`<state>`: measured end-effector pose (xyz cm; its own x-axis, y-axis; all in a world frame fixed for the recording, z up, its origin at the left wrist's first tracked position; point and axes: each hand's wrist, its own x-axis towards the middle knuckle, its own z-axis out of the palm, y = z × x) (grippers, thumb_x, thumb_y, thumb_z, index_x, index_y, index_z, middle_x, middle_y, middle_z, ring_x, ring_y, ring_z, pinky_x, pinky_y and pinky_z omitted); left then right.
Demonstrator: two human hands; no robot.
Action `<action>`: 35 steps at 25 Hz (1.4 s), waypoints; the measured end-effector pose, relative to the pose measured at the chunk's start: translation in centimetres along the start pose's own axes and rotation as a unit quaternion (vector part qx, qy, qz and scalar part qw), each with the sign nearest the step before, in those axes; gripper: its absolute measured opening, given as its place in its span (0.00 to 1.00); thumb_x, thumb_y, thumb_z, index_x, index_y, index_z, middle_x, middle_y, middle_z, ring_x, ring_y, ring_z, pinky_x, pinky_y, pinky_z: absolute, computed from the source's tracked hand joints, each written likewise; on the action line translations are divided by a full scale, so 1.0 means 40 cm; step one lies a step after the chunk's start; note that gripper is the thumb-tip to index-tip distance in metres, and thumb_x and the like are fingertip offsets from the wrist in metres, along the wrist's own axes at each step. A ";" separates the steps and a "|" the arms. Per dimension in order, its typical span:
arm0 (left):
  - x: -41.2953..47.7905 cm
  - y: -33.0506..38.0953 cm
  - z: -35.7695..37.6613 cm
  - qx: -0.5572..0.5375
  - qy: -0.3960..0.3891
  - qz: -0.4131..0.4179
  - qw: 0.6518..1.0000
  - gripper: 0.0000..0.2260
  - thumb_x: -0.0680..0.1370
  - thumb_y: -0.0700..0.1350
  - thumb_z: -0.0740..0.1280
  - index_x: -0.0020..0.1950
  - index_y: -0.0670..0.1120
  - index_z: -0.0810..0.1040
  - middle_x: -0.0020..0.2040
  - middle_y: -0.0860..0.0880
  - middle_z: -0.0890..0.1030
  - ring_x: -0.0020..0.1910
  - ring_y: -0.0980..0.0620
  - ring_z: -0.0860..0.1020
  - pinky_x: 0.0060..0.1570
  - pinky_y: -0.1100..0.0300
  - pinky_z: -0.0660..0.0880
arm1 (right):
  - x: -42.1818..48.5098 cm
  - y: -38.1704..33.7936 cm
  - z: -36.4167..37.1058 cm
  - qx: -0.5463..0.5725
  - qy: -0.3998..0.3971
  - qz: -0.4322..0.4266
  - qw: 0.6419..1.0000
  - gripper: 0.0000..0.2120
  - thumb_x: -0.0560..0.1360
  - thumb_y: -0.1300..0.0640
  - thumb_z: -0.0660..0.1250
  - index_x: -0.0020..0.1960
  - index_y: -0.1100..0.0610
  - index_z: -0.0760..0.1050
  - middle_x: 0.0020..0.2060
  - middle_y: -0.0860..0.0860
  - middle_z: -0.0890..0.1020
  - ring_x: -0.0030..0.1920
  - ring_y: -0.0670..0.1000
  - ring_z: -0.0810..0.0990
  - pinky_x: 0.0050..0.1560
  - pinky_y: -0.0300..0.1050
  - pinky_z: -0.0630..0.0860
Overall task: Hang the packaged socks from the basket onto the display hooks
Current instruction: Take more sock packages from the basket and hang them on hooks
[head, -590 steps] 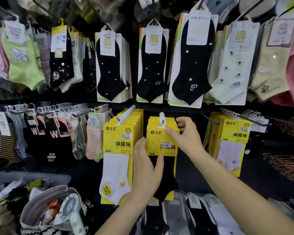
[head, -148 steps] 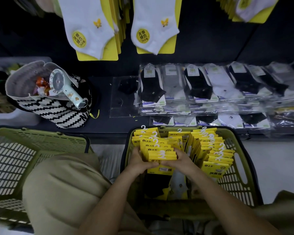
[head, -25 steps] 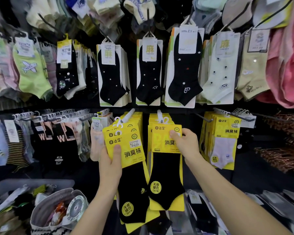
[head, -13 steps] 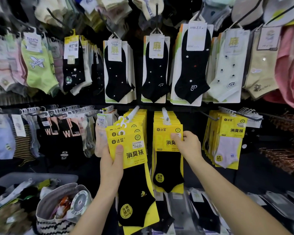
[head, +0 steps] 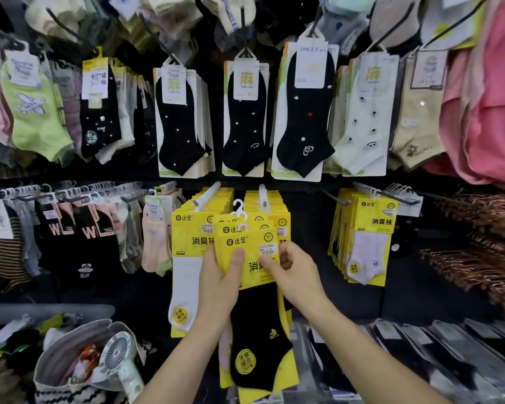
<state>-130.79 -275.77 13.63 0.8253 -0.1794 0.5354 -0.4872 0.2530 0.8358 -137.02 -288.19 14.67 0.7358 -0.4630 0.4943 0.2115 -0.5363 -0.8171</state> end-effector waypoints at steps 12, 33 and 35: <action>0.028 -0.032 -0.046 0.016 0.021 -0.001 1.000 0.06 0.80 0.44 0.59 0.51 0.55 0.72 0.50 0.59 0.78 0.48 0.66 0.77 0.45 0.68 0.71 | 0.023 0.041 -0.055 0.116 0.036 0.078 0.990 0.02 0.76 0.57 0.66 0.46 0.51 0.76 0.39 0.48 0.85 0.40 0.46 0.84 0.41 0.41 0.80; 0.048 -0.020 -0.168 0.042 0.051 0.031 0.997 0.08 0.81 0.46 0.59 0.57 0.51 0.75 0.50 0.55 0.82 0.48 0.60 0.80 0.41 0.72 0.74 | 0.115 0.040 0.002 0.005 0.099 0.077 0.992 0.04 0.75 0.50 0.66 0.47 0.50 0.75 0.39 0.45 0.83 0.42 0.48 0.83 0.46 0.49 0.80; 0.046 -0.011 -0.165 0.040 0.050 0.031 0.997 0.08 0.81 0.45 0.59 0.55 0.54 0.75 0.50 0.55 0.82 0.47 0.62 0.80 0.40 0.73 0.74 | 0.107 0.047 -0.003 -0.027 0.099 0.092 0.991 0.09 0.74 0.48 0.67 0.49 0.52 0.74 0.42 0.47 0.82 0.45 0.49 0.81 0.45 0.47 0.78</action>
<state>-127.16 -269.93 13.42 0.8151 -0.0695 0.5752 -0.5562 0.1837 0.8105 -133.56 -291.27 15.27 0.6173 -0.6821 0.3919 0.0467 -0.4655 -0.8838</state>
